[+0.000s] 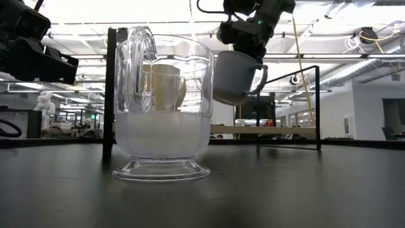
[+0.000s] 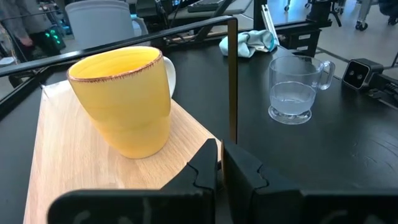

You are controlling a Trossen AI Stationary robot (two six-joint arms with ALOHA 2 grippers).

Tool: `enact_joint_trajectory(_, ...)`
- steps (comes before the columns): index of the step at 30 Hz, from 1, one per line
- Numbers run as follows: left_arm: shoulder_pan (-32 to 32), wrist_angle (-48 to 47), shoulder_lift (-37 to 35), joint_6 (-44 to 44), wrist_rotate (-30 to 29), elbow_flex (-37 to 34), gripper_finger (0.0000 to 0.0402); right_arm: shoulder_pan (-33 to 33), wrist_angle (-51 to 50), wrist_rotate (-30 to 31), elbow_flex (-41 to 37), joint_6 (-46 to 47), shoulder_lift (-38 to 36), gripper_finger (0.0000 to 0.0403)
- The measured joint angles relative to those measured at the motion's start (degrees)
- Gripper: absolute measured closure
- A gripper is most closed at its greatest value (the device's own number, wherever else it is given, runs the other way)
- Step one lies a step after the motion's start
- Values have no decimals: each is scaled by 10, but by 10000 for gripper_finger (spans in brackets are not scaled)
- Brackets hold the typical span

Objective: Stack small to large cups/mugs on shelf
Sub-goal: Put the gray mug on the shelf

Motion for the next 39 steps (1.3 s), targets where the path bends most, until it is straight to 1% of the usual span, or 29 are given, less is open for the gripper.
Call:
enact_joint_trajectory(6,0,-1,0,-4,1,0,376,-2,-60,2,50,11,46,399)
enact_joint_trajectory(11,0,-2,0,5,1,0,376,0,-103,29,100,9,86,399)
enact_joint_trajectory(18,0,-2,0,-1,2,0,376,0,-107,29,145,-1,121,399)
enact_joint_trajectory(29,0,-3,0,-2,2,0,376,0,-122,27,147,-3,122,399)
enact_joint_trajectory(39,0,-3,0,-4,3,0,376,10,-107,27,147,-1,122,399)
